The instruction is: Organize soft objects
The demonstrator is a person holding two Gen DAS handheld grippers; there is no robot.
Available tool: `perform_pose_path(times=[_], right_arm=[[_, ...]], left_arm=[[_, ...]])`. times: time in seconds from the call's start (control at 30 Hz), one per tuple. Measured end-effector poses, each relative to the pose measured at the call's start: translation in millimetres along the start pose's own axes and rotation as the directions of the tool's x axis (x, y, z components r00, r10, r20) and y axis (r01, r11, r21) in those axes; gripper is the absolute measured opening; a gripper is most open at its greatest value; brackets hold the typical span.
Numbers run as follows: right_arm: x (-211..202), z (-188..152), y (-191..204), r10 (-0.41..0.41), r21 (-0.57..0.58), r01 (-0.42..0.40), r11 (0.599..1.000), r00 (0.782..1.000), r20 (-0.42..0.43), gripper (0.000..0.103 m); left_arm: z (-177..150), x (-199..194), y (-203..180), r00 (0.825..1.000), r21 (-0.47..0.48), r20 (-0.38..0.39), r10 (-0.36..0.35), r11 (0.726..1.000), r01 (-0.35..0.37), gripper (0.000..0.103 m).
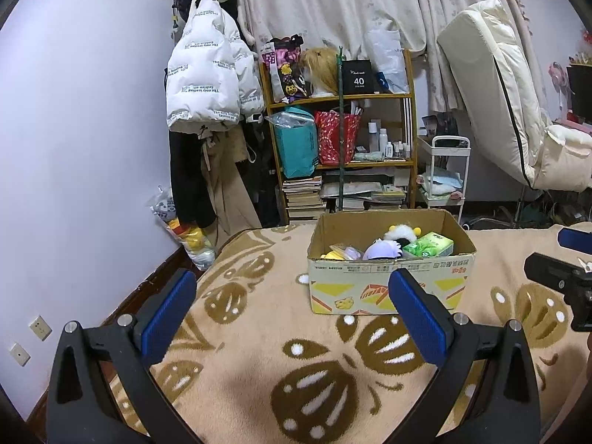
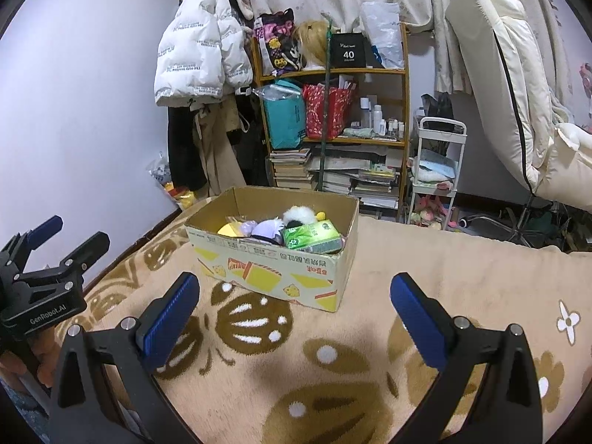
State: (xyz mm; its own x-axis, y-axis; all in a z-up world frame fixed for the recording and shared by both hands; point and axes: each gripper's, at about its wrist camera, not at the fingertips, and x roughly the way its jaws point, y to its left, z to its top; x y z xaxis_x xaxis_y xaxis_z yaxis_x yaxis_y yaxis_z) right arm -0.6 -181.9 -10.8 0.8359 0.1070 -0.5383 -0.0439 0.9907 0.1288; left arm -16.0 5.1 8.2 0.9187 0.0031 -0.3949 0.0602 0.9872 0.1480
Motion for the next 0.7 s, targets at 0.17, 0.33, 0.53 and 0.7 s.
perform_pose_path(times=[0.17,0.33,0.53,0.7], right_arm=[[4,-4,5,-0.01,-0.022,0.009,1.0,1.0,-0.03,0.103],[10,-8,13,-0.021,-0.056,0.018,0.998,0.998,-0.062,0.103],[25,-16,30,-0.037,-0.126,0.019,0.992,0.988,-0.147,0.103],[23,-22,54,-0.016,-0.241,-0.017,0.97,0.991,-0.134,0.103]], left_arm=[[-1,1,0,1.0,0.003,-0.005,-0.004,1.0,0.004,0.102],[-2,4,1,1.0,0.004,-0.018,-0.011,1.0,0.011,0.102],[-4,9,-3,0.999,0.027,-0.038,0.005,1.0,-0.004,0.102],[-5,8,-6,0.999,0.043,-0.035,0.004,0.999,-0.003,0.102]])
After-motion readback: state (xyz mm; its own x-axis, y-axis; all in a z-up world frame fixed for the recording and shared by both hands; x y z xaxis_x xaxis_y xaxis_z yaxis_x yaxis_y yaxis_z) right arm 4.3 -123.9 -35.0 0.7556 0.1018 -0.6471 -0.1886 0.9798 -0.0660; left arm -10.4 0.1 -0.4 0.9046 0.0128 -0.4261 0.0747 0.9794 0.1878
